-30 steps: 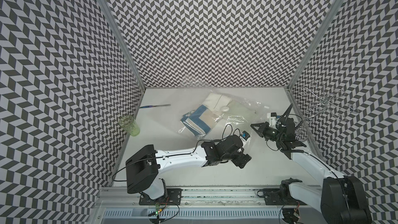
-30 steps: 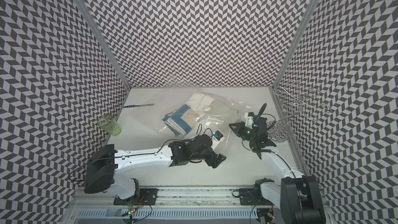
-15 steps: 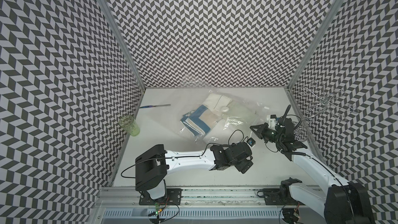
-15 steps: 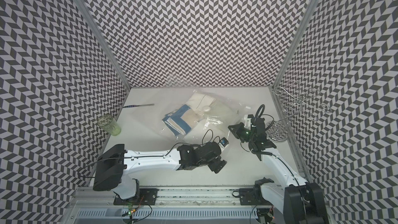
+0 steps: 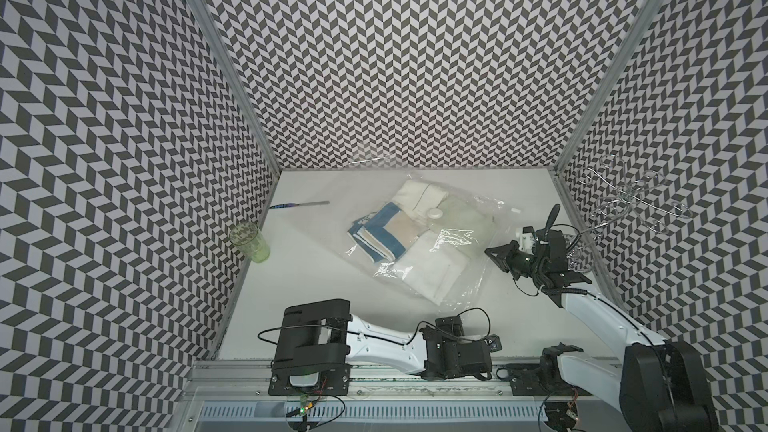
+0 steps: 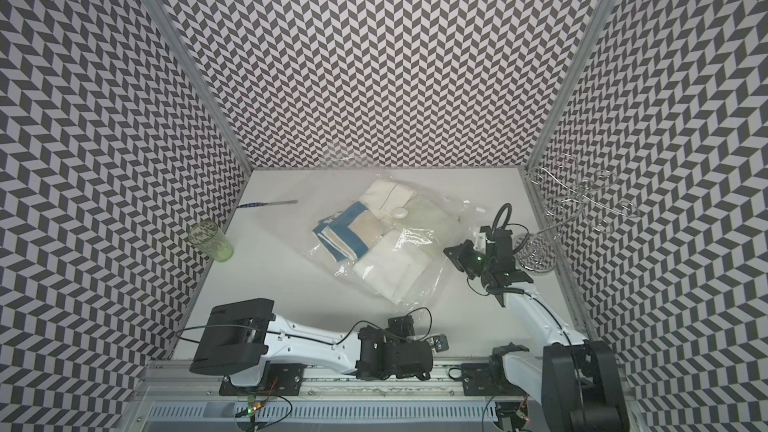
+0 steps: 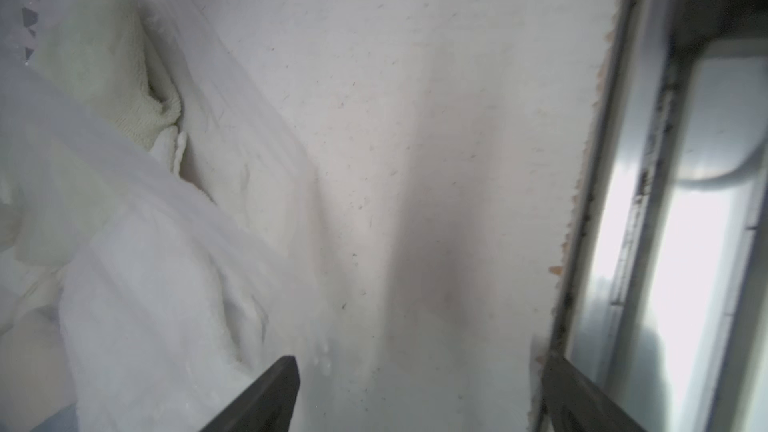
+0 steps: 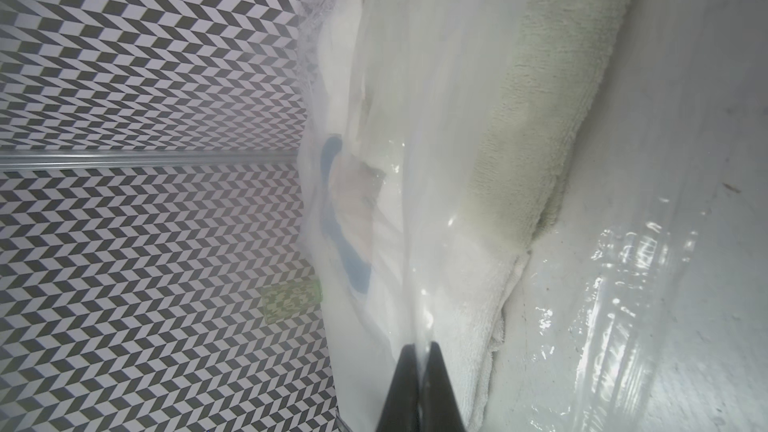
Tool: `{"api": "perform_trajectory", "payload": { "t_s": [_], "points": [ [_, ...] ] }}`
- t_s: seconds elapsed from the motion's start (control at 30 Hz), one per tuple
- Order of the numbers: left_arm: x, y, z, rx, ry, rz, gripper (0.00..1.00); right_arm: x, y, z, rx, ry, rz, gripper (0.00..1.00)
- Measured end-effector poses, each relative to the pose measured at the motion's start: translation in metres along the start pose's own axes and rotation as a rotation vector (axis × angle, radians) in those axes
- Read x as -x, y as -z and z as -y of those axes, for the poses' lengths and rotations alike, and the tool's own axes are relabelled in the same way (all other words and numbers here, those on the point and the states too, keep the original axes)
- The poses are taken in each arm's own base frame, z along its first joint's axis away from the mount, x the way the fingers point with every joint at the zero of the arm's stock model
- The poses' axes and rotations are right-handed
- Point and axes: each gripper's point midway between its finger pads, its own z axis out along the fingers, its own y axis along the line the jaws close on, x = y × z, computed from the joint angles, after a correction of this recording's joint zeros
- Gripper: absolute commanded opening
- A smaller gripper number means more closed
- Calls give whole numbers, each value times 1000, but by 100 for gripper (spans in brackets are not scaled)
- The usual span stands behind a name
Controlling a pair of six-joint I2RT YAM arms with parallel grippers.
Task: Place the folded towel into the vacuum bag
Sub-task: Adjust the vacuum bag at the center of the board.
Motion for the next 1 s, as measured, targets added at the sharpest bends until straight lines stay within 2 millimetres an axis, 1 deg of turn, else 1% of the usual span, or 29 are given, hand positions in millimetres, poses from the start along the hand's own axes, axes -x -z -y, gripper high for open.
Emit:
{"api": "perform_trajectory", "payload": {
  "t_s": [0.13, 0.27, 0.33, 0.53, 0.73, 0.77, 0.83, 0.87, 0.9, 0.93, 0.97, 1.0],
  "points": [
    [-6, -5, -21, 113, -3, -24, 93, 0, -1, 2, -3, -8, -5, 0],
    [-7, -9, -32, 187, -1, -20, 91, -1, -2, 4, -5, -13, -14, 0],
    [-4, -10, -38, 215, 6, -1, 88, -1, -2, 4, -4, -13, -15, 0],
    [6, -14, -44, 245, -21, 61, 83, 1, -2, 1, 4, -10, -17, 0],
    [10, -19, -47, 259, -73, 90, 72, 2, -1, -2, 11, -5, -19, 0],
    [11, -20, -49, 263, -78, 94, 67, 3, -1, -3, 12, -5, -19, 0],
    [15, -21, -53, 270, -77, 108, 50, 3, -1, -3, 13, -3, -19, 0],
    [17, -22, -56, 272, -80, 117, 31, 3, -1, -3, 14, -3, -20, 0],
    [19, -22, -59, 272, -77, 130, 16, 3, -1, -4, 16, -2, -20, 0],
    [21, -22, -60, 270, -80, 140, 10, 3, -2, -4, 16, -3, -22, 0],
    [23, -21, -62, 268, -80, 154, 7, 3, -2, -5, 18, -4, -24, 2],
    [24, -20, -63, 265, -88, 162, 5, 3, -2, -5, 19, -6, -28, 6]
  ]
}}
